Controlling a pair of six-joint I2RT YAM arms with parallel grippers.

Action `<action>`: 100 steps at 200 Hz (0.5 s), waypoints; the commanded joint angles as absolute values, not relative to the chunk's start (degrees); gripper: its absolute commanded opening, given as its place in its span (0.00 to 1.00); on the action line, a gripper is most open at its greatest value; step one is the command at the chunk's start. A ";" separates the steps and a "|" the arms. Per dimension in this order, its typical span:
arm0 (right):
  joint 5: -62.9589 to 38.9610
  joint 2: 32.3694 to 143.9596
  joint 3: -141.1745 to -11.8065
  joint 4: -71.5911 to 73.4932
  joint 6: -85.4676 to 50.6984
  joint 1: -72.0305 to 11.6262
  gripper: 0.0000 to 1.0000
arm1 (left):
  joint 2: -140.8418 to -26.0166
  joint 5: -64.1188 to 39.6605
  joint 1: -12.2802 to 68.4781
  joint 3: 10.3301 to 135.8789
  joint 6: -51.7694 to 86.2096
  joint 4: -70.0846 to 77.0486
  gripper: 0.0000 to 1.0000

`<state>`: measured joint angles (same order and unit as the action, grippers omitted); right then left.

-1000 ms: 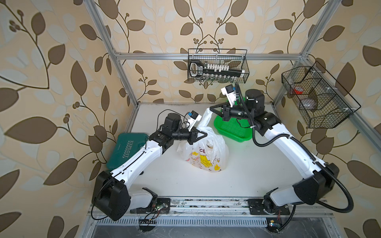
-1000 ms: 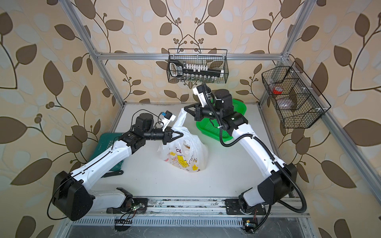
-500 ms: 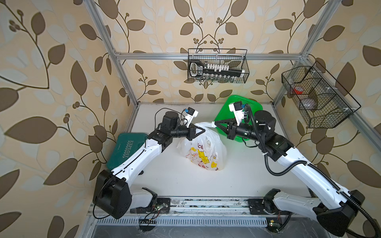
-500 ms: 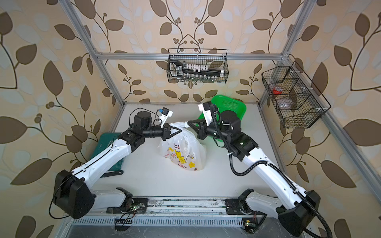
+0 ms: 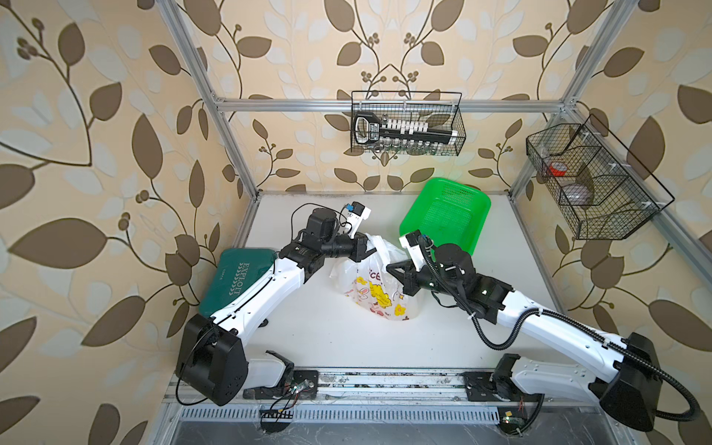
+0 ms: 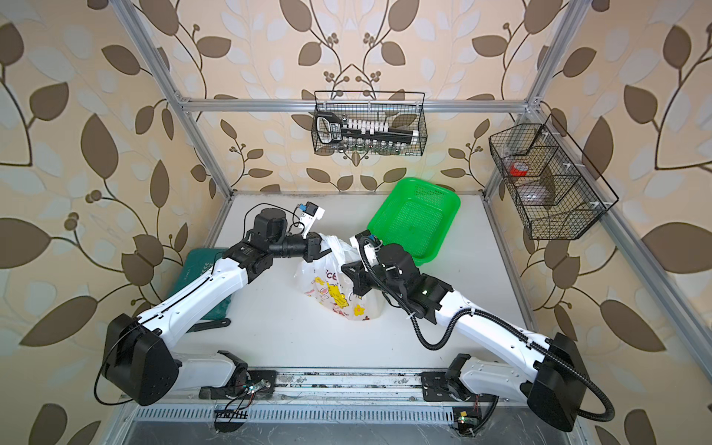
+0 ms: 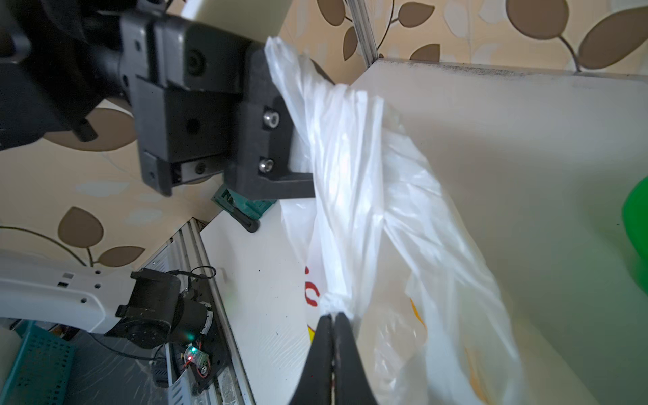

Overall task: Place the pears into plastic bags & tie knots
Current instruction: Tie the plastic bag at the center of the board.

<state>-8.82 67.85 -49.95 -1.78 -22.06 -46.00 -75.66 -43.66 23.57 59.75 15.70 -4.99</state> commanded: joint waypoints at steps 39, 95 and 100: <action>-4.85 74.39 -49.55 -1.74 -22.68 -45.12 0.00 | -72.41 -46.05 22.98 60.62 16.76 -0.90 0.00; -4.74 72.60 -48.60 -1.69 -22.70 -44.56 0.00 | -71.89 -49.53 22.94 59.79 14.43 -3.86 0.35; -4.69 72.52 -48.53 -1.67 -22.74 -44.55 0.00 | -71.81 -49.80 22.94 59.66 14.22 -4.16 0.36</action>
<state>-5.74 73.38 -49.91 0.43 -22.09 -44.73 -74.48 -46.19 23.53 59.64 15.18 -5.78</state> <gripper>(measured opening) 0.047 0.334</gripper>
